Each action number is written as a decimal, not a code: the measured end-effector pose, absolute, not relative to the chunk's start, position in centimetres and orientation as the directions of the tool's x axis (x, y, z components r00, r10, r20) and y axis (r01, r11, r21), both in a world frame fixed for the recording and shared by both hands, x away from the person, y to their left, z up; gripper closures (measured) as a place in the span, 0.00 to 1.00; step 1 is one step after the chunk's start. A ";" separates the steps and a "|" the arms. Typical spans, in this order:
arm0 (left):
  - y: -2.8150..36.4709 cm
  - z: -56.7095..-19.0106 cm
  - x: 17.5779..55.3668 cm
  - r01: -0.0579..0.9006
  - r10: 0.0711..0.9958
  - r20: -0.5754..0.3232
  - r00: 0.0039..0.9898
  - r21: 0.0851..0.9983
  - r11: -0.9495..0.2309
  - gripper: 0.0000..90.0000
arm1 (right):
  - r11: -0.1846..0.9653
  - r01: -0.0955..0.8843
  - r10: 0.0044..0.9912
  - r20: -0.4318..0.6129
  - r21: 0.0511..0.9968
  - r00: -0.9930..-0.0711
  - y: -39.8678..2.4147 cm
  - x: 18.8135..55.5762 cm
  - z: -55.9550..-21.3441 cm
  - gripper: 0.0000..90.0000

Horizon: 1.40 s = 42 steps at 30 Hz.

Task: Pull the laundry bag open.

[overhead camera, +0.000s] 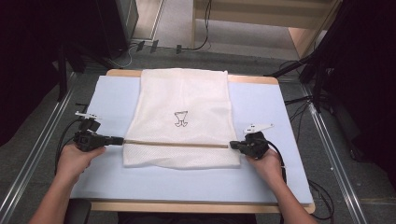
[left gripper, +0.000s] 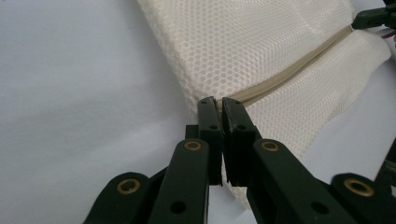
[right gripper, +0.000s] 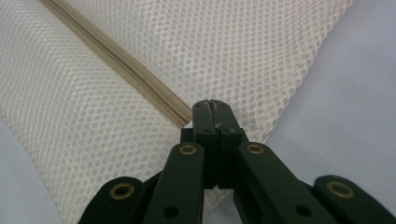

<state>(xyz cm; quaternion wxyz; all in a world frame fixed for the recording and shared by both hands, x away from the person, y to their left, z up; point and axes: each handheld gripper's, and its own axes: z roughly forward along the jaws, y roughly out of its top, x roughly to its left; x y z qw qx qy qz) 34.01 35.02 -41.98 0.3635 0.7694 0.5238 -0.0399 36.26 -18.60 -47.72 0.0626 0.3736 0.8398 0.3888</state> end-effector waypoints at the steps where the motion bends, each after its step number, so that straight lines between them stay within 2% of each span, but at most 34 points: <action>1: 35.0 -42.1 34.1 0.837 0.786 -0.435 0.440 0.516 -0.183 0.98 | 0.417 0.580 0.675 0.189 0.700 -0.714 -18.6 36.3 -47.7 1.00; 18: 34.9 -42.9 35.0 0.842 0.804 -0.416 0.424 0.508 -0.180 0.98 | 0.417 0.605 0.692 0.196 0.678 -0.695 -18.2 36.4 -47.4 1.00; 22: 34.9 -43.1 35.1 0.833 0.790 -0.419 0.447 0.516 -0.198 0.96 | 0.407 0.623 0.697 0.214 0.668 -0.684 -18.2 36.6 -47.3 1.00; 25: 35.2 -43.0 34.8 0.823 0.780 -0.434 0.452 0.540 -0.177 0.88 | 0.390 0.644 0.701 0.241 0.658 -0.671 -18.4 36.7 -47.2 0.97; 26: 35.2 -42.9 34.8 0.821 0.779 -0.435 0.451 0.545 -0.171 0.88 | 0.390 0.644 0.701 0.241 0.658 -0.671 -18.4 36.7 -47.2 0.97; 30: 35.1 -42.6 34.6 0.791 0.778 -0.410 0.475 0.587 -0.173 0.72 | 0.368 0.653 0.710 0.253 0.662 -0.657 -18.4 36.9 -46.7 0.92; 32: 35.0 -42.4 34.5 0.776 0.787 -0.388 0.480 0.606 -0.174 0.61 | 0.363 0.650 0.713 0.250 0.668 -0.655 -18.4 36.9 -46.4 0.88; 33: 34.8 -42.3 34.5 0.761 0.793 -0.374 0.480 0.627 -0.164 0.51 | 0.358 0.639 0.715 0.241 0.681 -0.657 -18.5 36.9 -46.2 0.80; 35: 34.9 -42.3 34.5 0.749 0.795 -0.362 0.487 0.641 -0.166 0.49 | 0.352 0.640 0.718 0.242 0.684 -0.653 -18.5 36.9 -46.1 0.78; 37: 34.8 -42.2 34.5 0.736 0.800 -0.347 0.490 0.657 -0.166 0.43 | 0.336 0.633 0.716 0.248 0.697 -0.652 -18.8 37.1 -46.0 0.68; 42: 35.0 -42.3 34.6 0.712 0.825 -0.281 0.490 0.675 -0.193 0.41 | 0.321 0.626 0.731 0.234 0.710 -0.641 -19.3 37.1 -46.0 0.61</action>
